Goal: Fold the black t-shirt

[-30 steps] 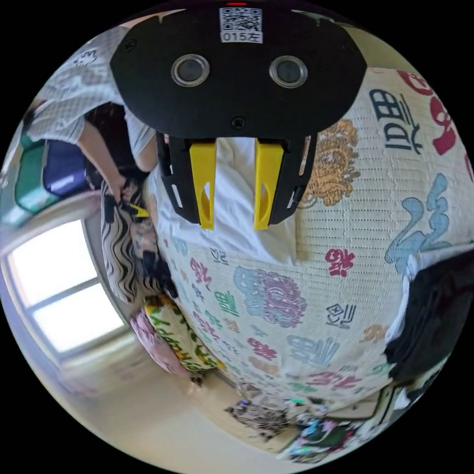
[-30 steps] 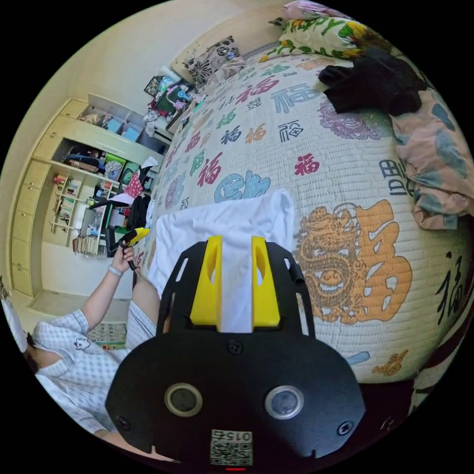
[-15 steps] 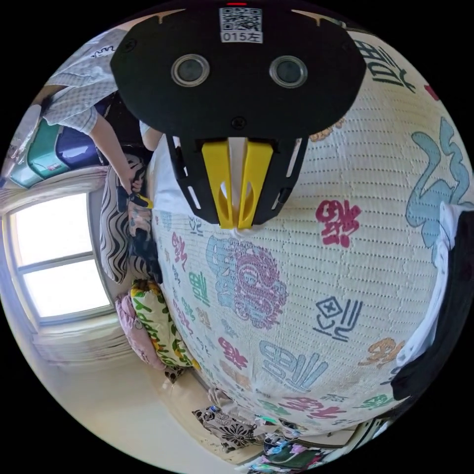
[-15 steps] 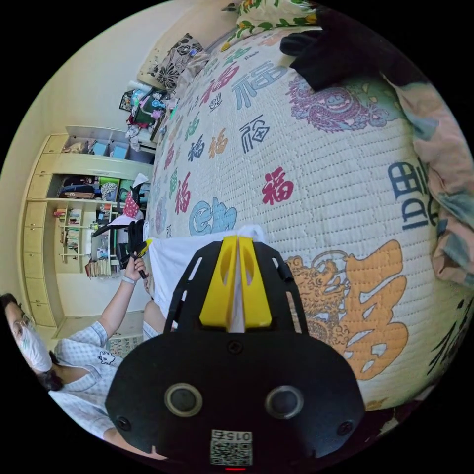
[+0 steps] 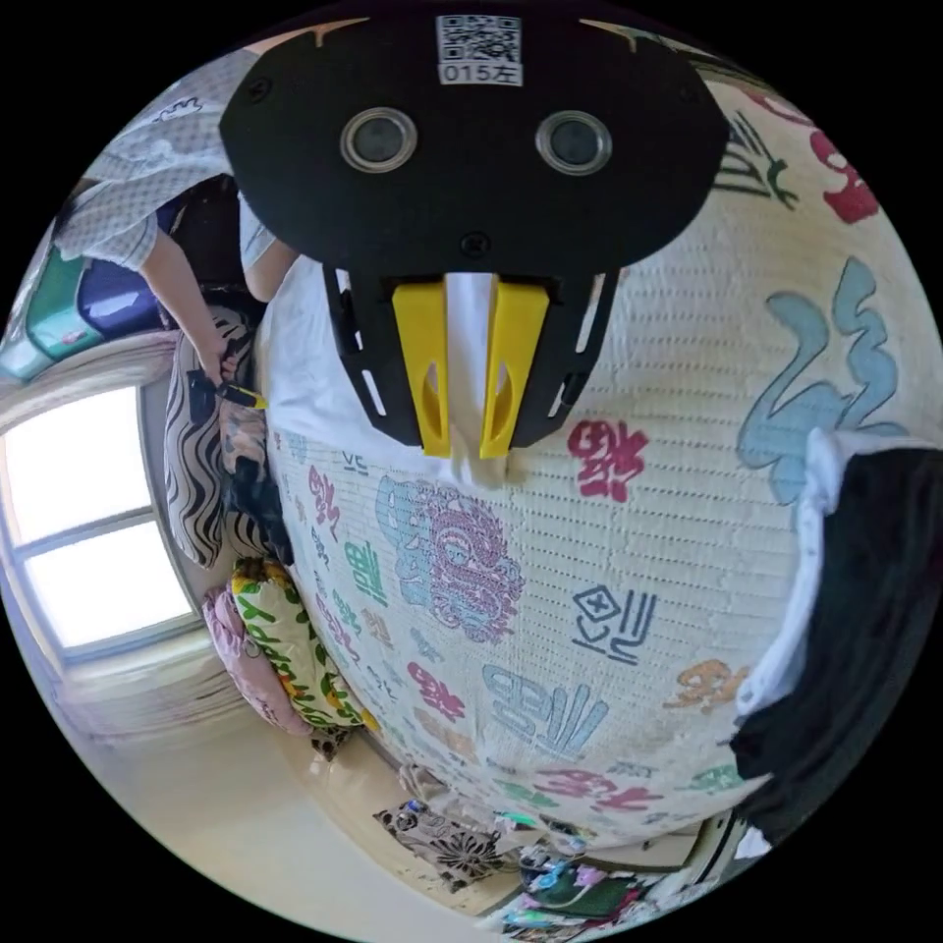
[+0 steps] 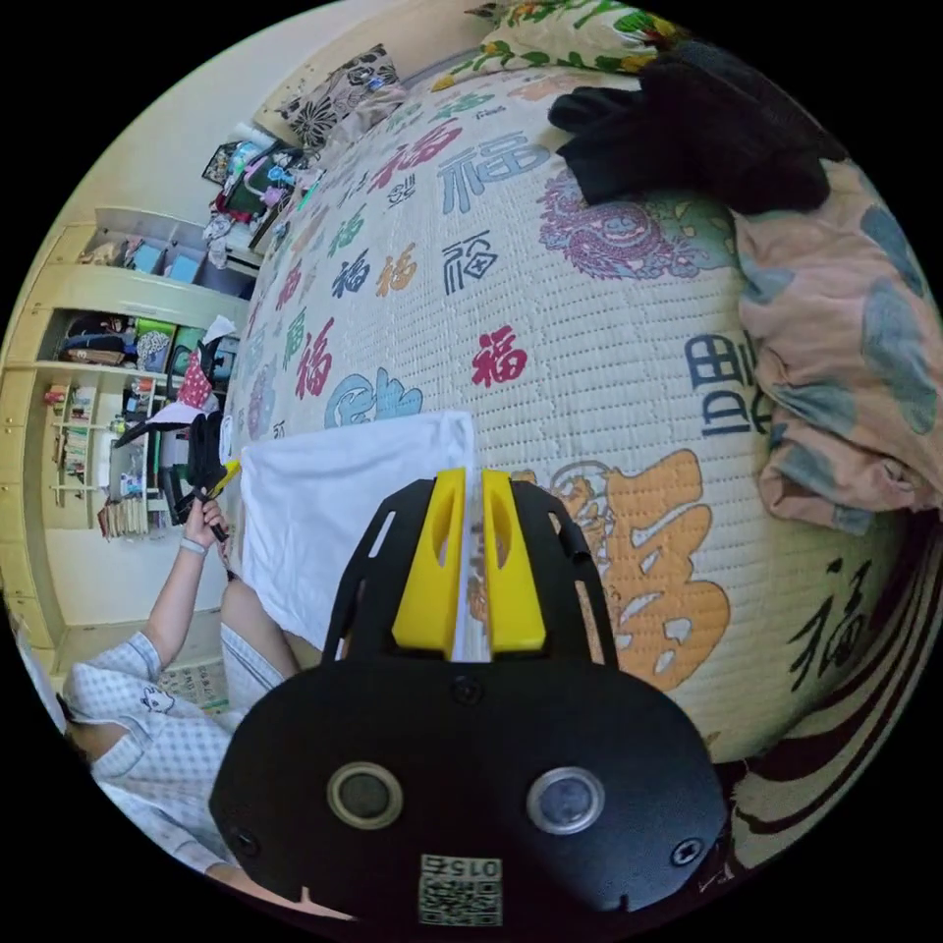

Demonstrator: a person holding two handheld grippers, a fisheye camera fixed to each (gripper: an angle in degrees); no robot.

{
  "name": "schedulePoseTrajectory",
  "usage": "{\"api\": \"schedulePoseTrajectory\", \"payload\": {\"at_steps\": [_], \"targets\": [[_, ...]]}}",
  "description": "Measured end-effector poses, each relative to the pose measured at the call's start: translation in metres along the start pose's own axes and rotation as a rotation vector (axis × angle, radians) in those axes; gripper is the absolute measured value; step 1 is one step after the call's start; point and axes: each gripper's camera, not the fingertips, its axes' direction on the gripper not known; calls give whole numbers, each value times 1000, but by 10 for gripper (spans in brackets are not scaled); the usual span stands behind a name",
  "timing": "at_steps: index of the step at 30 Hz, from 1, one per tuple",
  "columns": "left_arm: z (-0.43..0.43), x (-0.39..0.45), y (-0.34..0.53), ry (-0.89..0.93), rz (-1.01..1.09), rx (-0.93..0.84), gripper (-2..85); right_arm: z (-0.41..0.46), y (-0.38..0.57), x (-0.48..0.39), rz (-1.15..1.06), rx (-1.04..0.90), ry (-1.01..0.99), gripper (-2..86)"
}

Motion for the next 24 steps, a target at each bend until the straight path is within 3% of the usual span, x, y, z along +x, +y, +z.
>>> {"api": "schedulePoseTrajectory", "payload": {"at_steps": [5,10,14,19,24], "targets": [[-27,73,88,-91,252,-44,55,13,68,-85,-319,59,267,26],[3,139,166,-197,397,-136,33,110,154,-183,-557,14,522,-8],[44,167,205,-218,456,-236,18,183,179,-213,-568,-69,585,-10],[75,180,228,-359,502,-269,11,243,186,-230,-501,0,658,-10],[76,185,248,-343,649,-246,7,266,185,-228,-429,52,548,-10]]}}
